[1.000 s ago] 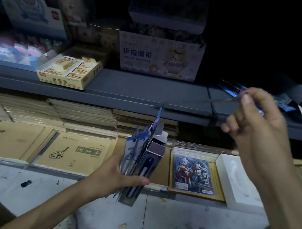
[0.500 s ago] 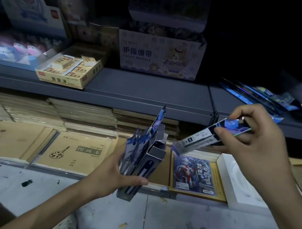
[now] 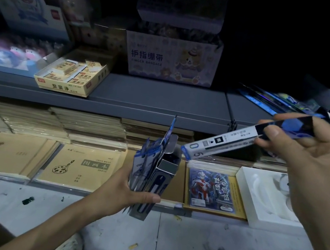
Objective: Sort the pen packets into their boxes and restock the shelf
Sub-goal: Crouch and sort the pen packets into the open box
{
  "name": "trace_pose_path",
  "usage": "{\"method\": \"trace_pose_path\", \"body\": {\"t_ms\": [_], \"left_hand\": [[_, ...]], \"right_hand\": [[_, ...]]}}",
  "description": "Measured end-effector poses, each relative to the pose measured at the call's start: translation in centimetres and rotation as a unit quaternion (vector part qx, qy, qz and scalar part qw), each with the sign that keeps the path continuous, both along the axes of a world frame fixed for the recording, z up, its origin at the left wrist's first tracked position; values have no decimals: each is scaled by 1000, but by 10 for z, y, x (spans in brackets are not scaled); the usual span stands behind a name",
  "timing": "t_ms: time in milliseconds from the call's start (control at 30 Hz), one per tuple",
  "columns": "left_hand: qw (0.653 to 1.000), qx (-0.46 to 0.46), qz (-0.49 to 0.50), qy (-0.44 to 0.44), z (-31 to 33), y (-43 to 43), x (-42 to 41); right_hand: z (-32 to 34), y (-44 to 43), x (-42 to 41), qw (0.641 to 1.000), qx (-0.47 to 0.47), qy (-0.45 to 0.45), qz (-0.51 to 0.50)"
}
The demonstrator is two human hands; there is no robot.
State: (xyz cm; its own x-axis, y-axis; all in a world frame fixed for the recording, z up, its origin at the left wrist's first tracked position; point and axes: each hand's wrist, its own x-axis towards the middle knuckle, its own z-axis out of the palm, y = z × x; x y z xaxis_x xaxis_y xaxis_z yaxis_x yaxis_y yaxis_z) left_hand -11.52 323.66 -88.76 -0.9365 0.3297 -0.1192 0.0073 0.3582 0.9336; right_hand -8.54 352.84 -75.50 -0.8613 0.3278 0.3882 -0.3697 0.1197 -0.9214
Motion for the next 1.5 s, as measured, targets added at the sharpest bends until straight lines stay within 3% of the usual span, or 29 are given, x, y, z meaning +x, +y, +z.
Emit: {"method": "trace_pose_path", "body": {"t_ms": [367,567,733,833,967,1100,1500], "left_hand": [[1000,-5,-9,-14,0,1,1],[998,-11,-48,-25,3,4,3],[998,-8,-53,-31,5,7,4],[998,-21,-53,-30,7,7,5],[998,-17,-47,-41,10,7,5],[998,-16,-46,-41,16,7,7],[997,5,-59,-53,16,6,11]], "right_hand": [[-13,-17,0,998,-18,-23,61],[-20,-32,2,990,118,-2,70],[-20,-39,1,957,274,83,40],[-28,-49,-1,970,232,2,72],[-43,-63,-7,948,292,-74,99],[-40,-56,-15,971,173,-137,91],[-26,-63,-9,981,118,-130,86]]}}
